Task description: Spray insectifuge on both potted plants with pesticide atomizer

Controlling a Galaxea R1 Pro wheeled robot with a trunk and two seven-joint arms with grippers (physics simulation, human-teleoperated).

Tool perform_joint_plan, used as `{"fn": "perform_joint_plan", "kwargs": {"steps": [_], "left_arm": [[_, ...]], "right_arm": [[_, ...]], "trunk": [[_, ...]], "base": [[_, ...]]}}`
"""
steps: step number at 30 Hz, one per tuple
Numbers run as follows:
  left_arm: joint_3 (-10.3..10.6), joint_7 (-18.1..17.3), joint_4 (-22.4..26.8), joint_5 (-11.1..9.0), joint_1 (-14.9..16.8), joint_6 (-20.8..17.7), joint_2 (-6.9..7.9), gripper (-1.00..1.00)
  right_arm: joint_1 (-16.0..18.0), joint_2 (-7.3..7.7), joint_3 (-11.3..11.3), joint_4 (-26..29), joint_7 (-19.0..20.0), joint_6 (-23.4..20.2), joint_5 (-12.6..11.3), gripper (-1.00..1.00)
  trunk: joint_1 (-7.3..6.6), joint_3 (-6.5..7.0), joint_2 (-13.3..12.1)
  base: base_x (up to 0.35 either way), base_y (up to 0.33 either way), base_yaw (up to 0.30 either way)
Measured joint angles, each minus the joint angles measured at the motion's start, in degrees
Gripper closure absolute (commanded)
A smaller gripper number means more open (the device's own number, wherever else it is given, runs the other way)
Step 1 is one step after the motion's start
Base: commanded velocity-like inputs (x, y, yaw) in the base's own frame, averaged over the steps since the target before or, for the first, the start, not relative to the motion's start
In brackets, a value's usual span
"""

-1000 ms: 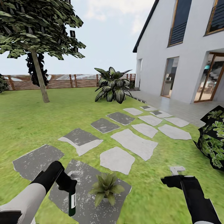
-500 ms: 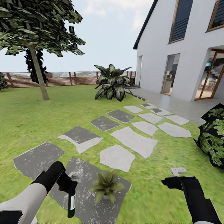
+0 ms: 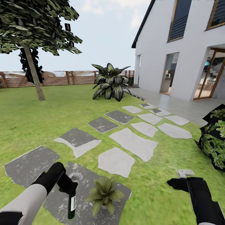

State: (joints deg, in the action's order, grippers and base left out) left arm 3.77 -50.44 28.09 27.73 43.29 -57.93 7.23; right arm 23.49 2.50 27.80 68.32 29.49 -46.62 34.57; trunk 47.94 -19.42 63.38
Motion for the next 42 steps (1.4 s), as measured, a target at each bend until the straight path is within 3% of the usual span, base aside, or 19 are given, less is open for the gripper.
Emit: {"fn": "perform_joint_plan", "kwargs": {"steps": [8,20,42], "left_arm": [[3.0,0.1,0.0,0.0,-0.1,0.0,0.00,1.00],[3.0,0.0,0.0,0.1,-2.2,0.0,0.09,1.00],[3.0,0.1,-0.1,0.0,-3.4,0.1,-0.04,1.00]], "right_arm": [[0.0,-0.02,0.0,2.3,0.0,-0.9,0.0,-1.00],[0.0,-0.02,-0.1,1.9,0.0,-0.8,0.1,-1.00],[0.0,-0.02,-0.2,1.9,0.0,-0.8,0.1,-1.00]], "trunk": [[0.02,0.00,0.0],[0.02,-0.15,0.0],[0.01,-1.40,0.0]], "base": [[0.020,0.000,-0.294],[0.000,0.000,-0.241],[0.006,0.024,-0.009]]}}
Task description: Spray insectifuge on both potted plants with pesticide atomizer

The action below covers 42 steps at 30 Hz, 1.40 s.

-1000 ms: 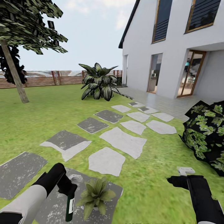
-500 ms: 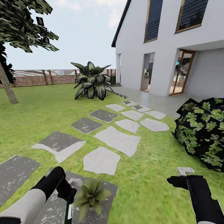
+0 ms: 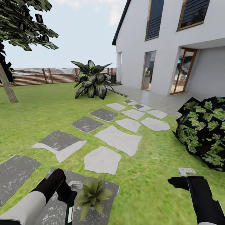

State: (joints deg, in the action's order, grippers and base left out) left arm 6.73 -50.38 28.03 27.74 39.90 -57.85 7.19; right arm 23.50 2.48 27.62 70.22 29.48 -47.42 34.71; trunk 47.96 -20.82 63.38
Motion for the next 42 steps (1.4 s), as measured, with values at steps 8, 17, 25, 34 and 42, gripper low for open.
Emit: {"fn": "perform_joint_plan", "kwargs": {"steps": [8,17,25,34,42], "left_arm": [[0.0,0.0,0.0,0.0,-0.1,0.0,-0.03,1.00],[0.0,0.0,0.0,0.0,-1.1,0.0,0.11,1.00],[0.0,0.2,0.1,0.0,-1.2,0.0,0.02,1.00],[0.0,0.0,0.1,0.0,-1.2,0.0,0.01,1.00],[0.0,0.0,0.1,0.0,-1.2,0.0,0.14,1.00]], "right_arm": [[0.0,-0.07,-0.1,0.0,0.0,0.0,0.0,-1.00],[0.0,-0.09,-0.1,0.0,0.0,0.0,0.0,-1.00],[0.0,-0.09,-0.1,0.0,0.0,-0.1,0.0,-1.00],[0.0,-0.06,-0.1,0.0,0.0,-0.1,0.0,-1.00],[0.0,-0.02,0.0,-0.1,0.0,-0.1,0.0,-1.00]], "trunk": [[0.00,-0.10,0.0],[0.00,-0.25,0.0],[0.00,-0.25,0.0],[1.32,-1.46,2.4],[3.07,-3.56,5.6]], "base": [[0.088,0.279,-0.099],[0.002,0.078,-0.094],[0.000,0.000,0.000],[0.000,0.000,0.000],[0.000,0.000,0.000]]}}
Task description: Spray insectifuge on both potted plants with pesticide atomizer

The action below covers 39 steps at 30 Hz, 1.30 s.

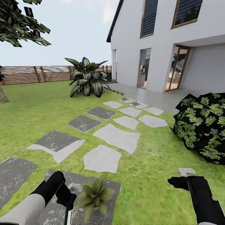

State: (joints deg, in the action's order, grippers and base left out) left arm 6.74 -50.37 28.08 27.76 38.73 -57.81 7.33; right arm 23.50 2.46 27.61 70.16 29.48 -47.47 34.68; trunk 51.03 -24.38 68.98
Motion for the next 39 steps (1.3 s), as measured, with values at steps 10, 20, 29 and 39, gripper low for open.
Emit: {"fn": "perform_joint_plan", "kwargs": {"steps": [10,20,29,39], "left_arm": [[0.0,0.0,-0.2,0.0,0.0,0.0,0.01,1.00],[0.0,0.0,-0.2,0.0,0.0,0.0,0.01,1.00],[0.0,0.1,0.0,-0.1,0.0,0.0,0.00,1.00],[0.0,0.0,-0.1,0.0,-0.1,0.0,0.05,1.00]], "right_arm": [[0.0,-0.07,-0.1,0.0,0.0,0.0,0.1,-1.00],[0.0,0.00,-0.1,0.0,0.0,0.0,0.1,-1.00],[0.0,-0.05,-0.1,0.0,0.0,0.0,0.0,-1.00],[0.0,-0.05,-0.2,-0.1,0.0,0.0,0.1,-1.00]], "trunk": [[2.20,-2.51,4.0],[3.30,-3.43,6.0],[3.30,-3.52,6.0],[3.31,-3.54,6.0]], "base": [[0.000,0.000,0.000],[0.000,0.000,0.000],[0.000,0.061,-0.114],[-0.037,0.256,-0.121]]}}
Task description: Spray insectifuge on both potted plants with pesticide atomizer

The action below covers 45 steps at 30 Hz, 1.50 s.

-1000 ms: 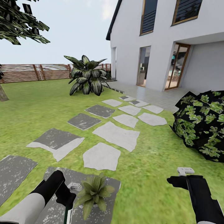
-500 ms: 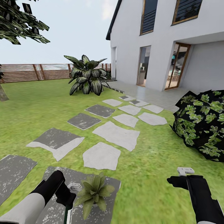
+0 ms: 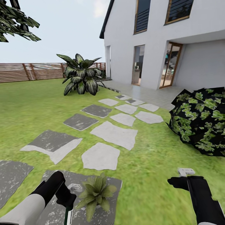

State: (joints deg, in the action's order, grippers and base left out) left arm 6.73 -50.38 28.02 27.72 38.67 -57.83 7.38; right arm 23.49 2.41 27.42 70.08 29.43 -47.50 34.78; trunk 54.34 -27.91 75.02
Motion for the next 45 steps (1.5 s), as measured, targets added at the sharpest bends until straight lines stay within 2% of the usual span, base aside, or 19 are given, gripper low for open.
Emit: {"fn": "perform_joint_plan", "kwargs": {"steps": [9,18,27,40,45], "left_arm": [[0.0,0.0,-0.1,0.0,0.0,0.0,0.12,1.00],[0.0,0.1,0.1,0.0,0.0,0.0,0.14,1.00],[0.0,0.0,0.0,0.0,0.0,0.0,0.14,1.00],[0.0,0.0,0.0,0.0,0.0,0.0,0.16,1.00],[0.0,0.0,0.0,0.0,0.0,0.0,0.20,1.00]], "right_arm": [[0.0,-0.02,0.0,0.0,0.0,0.0,0.0,-1.00],[0.0,-0.02,0.0,0.0,0.0,0.0,0.0,-1.00],[0.0,0.02,0.0,0.0,0.0,0.0,0.0,-1.00],[0.0,0.06,0.0,0.0,0.0,0.1,0.0,-1.00],[0.0,0.06,0.0,0.0,0.0,0.1,0.0,-1.00]], "trunk": [[-0.01,0.00,0.0],[-0.01,0.00,0.0],[1.96,-1.64,3.6],[4.82,-4.84,8.8],[4.82,-4.86,8.8]], "base": [[-0.037,0.049,-0.267],[0.000,0.000,-0.023],[0.000,0.000,0.000],[0.000,0.000,0.000],[0.000,0.000,0.000]]}}
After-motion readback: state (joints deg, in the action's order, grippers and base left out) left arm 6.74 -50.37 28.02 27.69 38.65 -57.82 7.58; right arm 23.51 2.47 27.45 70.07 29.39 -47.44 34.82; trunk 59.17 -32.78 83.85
